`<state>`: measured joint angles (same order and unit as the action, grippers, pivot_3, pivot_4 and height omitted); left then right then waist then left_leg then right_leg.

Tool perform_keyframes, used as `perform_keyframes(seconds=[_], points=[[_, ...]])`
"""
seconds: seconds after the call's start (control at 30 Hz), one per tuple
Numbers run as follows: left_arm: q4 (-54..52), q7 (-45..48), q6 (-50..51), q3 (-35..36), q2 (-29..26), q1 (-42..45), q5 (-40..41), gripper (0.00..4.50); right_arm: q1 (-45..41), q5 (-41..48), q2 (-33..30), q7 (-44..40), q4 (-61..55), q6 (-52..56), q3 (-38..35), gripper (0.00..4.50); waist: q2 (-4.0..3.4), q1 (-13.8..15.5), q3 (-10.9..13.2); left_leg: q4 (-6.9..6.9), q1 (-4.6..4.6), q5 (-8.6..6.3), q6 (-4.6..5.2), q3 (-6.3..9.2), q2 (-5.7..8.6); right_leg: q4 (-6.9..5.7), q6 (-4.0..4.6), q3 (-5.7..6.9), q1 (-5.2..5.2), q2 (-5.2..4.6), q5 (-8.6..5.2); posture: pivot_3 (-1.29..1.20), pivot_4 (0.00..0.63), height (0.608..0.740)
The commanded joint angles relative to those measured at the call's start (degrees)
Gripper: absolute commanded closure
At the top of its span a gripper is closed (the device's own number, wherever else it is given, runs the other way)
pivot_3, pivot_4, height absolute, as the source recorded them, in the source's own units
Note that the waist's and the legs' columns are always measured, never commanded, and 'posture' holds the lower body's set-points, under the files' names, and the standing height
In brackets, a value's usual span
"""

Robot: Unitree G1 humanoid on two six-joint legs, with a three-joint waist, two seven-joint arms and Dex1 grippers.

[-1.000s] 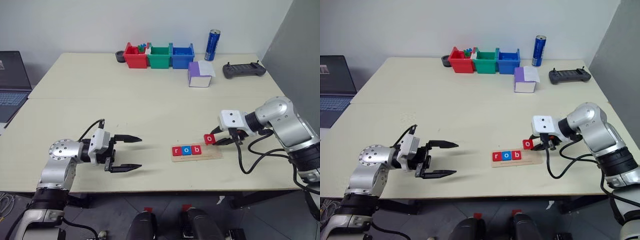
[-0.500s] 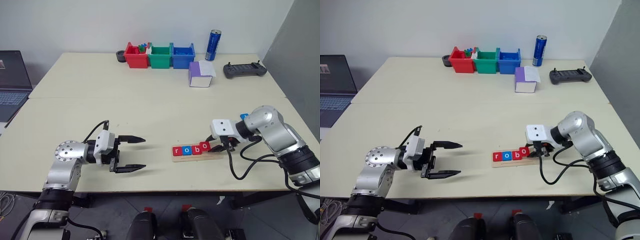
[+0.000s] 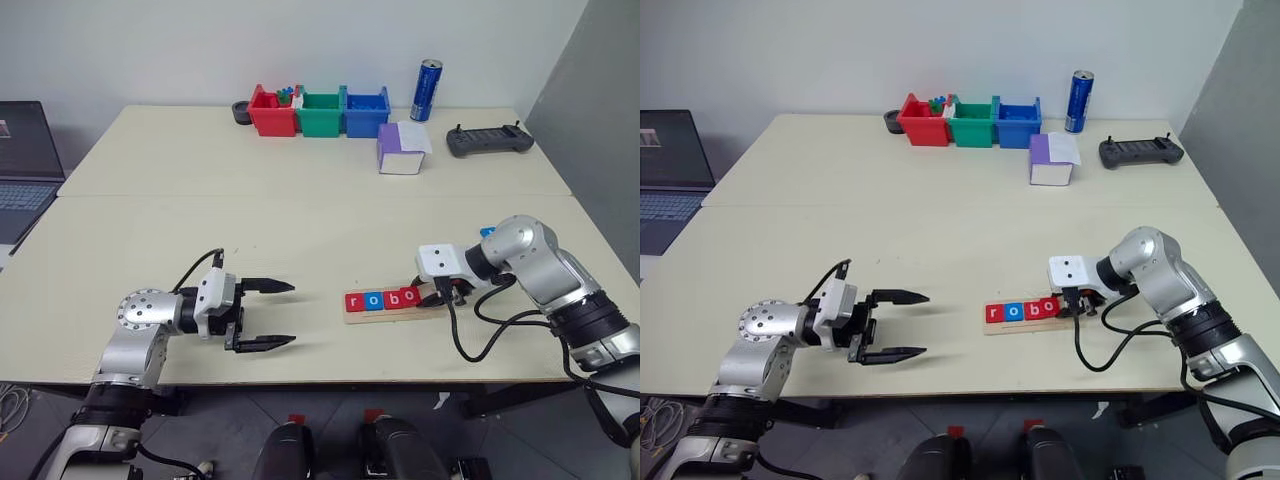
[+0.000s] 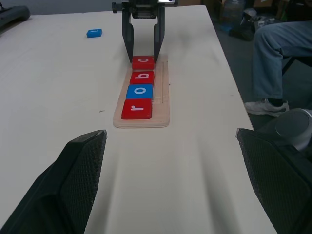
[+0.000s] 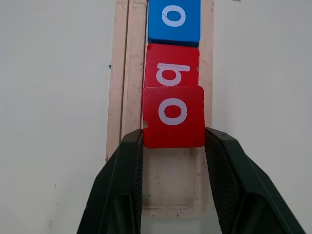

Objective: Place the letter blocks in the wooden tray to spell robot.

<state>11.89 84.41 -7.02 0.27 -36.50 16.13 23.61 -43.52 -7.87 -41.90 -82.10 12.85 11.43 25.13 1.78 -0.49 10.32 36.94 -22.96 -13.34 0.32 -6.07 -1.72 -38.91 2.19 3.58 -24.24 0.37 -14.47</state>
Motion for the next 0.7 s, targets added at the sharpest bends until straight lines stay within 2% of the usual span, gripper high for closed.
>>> perform_keyframes(seconds=[0.03, 0.7], points=[[-1.68, -0.28, -0.84, 0.12, -0.04, -0.22, 0.2, 0.0, -1.36, -0.19, -0.14, 0.02, 0.74, -1.28, -0.67, 3.06, 0.0, 0.01, 0.0, 0.0, 0.0, 0.0, 0.0, 0.0, 0.0, 0.0, 0.0, 0.0, 0.0, 0.0, 0.0, 0.0, 0.15, 0.74], [-1.04, -0.76, -1.22, 0.54, -0.21, -0.09, 0.11, 0.0, -2.48, 0.04, -0.24, -0.75, 1.81, -1.25, -0.82, 3.06, 0.0, 0.02, 0.0, 0.0, 0.0, 0.0, 0.0, 0.0, 0.0, 0.0, 0.0, 0.0, 0.0, 0.0, 0.0, 0.0, 0.15, 0.74]])
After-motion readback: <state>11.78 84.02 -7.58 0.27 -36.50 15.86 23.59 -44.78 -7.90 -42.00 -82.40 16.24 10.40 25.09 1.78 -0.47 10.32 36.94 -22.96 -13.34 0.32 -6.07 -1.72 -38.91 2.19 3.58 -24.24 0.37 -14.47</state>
